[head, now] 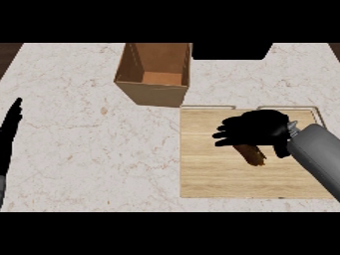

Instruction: Pick the sweet potato from the tray and place it in the cardboard box

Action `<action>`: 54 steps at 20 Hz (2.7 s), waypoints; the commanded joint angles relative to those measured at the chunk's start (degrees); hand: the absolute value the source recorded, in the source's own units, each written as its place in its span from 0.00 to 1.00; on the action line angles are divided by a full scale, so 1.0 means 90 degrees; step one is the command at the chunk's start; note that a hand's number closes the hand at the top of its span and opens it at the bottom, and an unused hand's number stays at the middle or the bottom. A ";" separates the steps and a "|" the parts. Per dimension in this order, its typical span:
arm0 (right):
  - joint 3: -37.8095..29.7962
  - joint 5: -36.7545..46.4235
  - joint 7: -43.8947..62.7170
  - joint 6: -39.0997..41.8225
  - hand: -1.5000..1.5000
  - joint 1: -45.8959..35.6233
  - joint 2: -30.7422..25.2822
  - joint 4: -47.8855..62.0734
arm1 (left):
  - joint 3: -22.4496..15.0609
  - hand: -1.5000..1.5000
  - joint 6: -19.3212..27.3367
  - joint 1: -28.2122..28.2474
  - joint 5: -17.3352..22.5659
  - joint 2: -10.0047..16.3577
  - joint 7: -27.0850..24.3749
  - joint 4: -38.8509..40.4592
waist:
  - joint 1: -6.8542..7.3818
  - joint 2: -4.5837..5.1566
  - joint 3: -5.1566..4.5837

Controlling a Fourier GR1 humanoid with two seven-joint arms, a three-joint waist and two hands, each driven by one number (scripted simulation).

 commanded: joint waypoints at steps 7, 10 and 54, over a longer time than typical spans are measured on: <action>-0.0547 0.0629 0.0099 -0.0883 1.00 0.0264 0.0906 0.0371 | 0.0329 0.50 -0.0251 -0.0334 -0.0159 -0.0099 0.0009 0.0321 | 0.0005 0.0019 0.0002; -0.0887 0.0656 -0.0313 -0.1377 1.00 0.0219 0.1013 0.0834 | 0.0175 0.50 -0.0194 -0.0188 -0.0337 -0.0236 0.0259 -0.0110 | 0.0034 0.0021 0.0005; -0.2707 0.1411 1.3511 -0.3843 1.00 -0.2355 0.3785 -0.0380 | 0.0184 0.50 -0.0356 -0.0311 -0.0484 -0.0401 0.0118 -0.0068 | 0.0300 0.0067 0.0000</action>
